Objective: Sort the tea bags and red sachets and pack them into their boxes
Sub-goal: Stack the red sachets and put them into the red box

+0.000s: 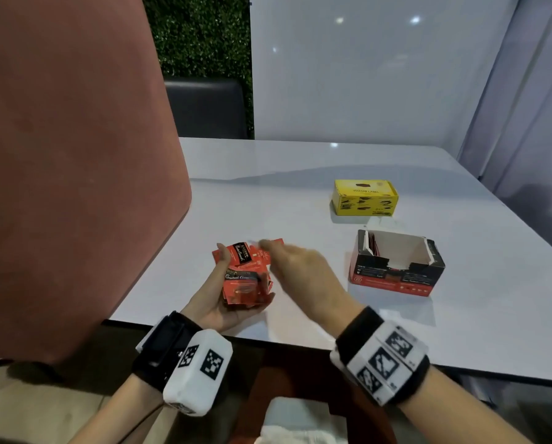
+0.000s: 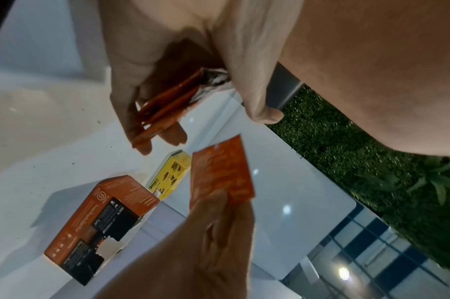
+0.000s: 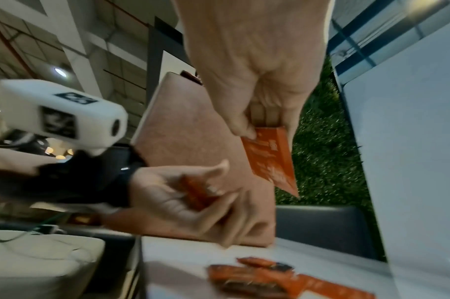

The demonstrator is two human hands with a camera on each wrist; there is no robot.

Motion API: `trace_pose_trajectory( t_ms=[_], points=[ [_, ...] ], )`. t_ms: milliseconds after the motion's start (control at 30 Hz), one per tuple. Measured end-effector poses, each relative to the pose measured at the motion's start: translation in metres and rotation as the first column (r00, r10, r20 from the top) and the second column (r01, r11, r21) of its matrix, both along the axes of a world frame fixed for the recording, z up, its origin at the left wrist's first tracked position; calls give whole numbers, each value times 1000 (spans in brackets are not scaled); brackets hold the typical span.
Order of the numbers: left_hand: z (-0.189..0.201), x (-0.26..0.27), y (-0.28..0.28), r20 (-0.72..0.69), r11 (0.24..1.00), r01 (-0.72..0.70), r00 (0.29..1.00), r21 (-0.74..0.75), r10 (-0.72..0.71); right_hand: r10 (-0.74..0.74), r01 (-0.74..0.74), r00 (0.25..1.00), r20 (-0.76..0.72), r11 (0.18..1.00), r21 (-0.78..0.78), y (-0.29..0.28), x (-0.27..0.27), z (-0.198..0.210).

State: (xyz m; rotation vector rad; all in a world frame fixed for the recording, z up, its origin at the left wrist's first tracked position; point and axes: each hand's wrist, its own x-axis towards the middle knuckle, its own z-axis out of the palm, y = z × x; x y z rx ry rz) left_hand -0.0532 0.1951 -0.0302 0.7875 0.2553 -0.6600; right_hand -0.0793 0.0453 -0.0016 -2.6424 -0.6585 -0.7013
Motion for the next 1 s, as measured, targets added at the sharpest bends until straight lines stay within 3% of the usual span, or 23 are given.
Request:
trace_pose_trajectory(
  t_ms=[100, 267, 333, 433, 600, 667, 733, 867, 1000],
  points=[
    [5, -3, -7, 111, 992, 49, 992, 119, -63, 133, -136, 988, 76, 990, 31, 13, -18, -21],
    [6, -7, -6, 127, 996, 59, 990, 61, -66, 129, -128, 991, 30, 991, -34, 12, -23, -42],
    [4, -7, -4, 128, 994, 59, 989, 87, -70, 167, -169, 985, -34, 982, -85, 13, -26, -37],
    [3, -6, -7, 139, 991, 47, 988, 126, -64, 213, -223, 952, -220, 975, -21, 8, -27, -25],
    [1, -11, -18, 153, 997, 31, 987, 75, -42, 226, -212, 953, -204, 973, 88, 0, -18, -15],
    [4, -11, -16, 164, 996, 61, 984, 62, -70, 207, -199, 958, -197, 978, 60, -4, -13, -13],
    [8, -11, -13, 206, 993, 109, 972, 42, -116, 184, -172, 946, -268, 983, 69, -8, -7, -9],
    [6, -14, -10, 266, 974, 211, 938, 80, -224, 292, -223, 808, -511, 955, 194, -14, 0, -3],
    [8, -22, -13, 296, 956, 259, 910, 139, -289, 268, -229, 827, -495, 964, 139, -18, -3, -4]
  ],
)
